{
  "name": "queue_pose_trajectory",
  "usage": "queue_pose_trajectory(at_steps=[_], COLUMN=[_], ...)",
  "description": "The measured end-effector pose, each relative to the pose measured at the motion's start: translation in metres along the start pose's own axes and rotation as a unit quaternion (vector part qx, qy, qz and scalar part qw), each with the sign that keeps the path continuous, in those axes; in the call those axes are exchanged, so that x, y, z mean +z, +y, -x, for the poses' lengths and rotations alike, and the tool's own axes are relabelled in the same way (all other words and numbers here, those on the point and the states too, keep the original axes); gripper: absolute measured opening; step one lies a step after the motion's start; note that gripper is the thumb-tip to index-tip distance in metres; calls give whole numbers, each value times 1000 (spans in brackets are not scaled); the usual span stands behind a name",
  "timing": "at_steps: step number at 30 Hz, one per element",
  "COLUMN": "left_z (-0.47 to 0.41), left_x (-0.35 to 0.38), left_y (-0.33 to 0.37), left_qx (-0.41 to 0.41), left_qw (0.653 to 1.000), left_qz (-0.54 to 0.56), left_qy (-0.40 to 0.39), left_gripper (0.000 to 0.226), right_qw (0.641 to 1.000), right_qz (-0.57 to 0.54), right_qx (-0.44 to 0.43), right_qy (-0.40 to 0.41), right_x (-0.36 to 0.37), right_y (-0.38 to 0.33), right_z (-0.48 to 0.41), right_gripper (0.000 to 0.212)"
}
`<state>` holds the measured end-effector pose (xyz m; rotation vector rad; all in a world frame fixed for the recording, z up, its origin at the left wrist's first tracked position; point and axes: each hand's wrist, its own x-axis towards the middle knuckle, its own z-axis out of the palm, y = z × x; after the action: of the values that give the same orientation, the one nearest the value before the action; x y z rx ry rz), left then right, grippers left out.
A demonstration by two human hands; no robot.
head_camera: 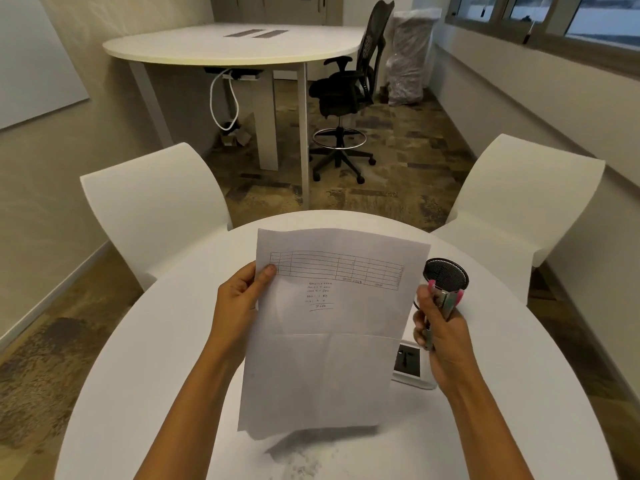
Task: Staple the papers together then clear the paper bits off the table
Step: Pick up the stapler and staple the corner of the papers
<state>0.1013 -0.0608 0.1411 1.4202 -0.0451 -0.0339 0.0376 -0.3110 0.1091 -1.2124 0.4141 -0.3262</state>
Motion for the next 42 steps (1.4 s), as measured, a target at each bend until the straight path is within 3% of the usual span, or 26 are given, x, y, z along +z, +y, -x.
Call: queue_pose_trajectory(at_steps=[5, 8, 12, 20, 28, 38, 42], left_z=[10, 15, 22, 34, 41, 56, 61], left_x=[-2, -2, 0, -6, -2, 5, 7], left_y=[12, 18, 26, 43, 63, 74, 77], left_qx=[22, 24, 32, 59, 96, 131, 153], left_qw=[1000, 1000, 999, 998, 992, 981, 976], left_qz=[12, 9, 1, -33, -31, -88, -120], left_qy=[12, 13, 0, -14, 81, 115, 97], left_gripper=[27, 20, 19, 19, 21, 11, 13], right_qw=[995, 994, 992, 991, 991, 995, 994], right_qz=[62, 92, 96, 95, 107, 96, 100], right_qx=[-71, -62, -73, -96, -79, 3, 2], right_qy=[-20, 0, 22, 22, 13, 41, -41], right_x=[3, 6, 9, 12, 16, 16, 27], right_y=[-20, -27, -32, -41, -43, -73, -101], right_z=[25, 32, 40, 59, 71, 87, 95], right_gripper=[55, 41, 8, 6, 4, 58, 40])
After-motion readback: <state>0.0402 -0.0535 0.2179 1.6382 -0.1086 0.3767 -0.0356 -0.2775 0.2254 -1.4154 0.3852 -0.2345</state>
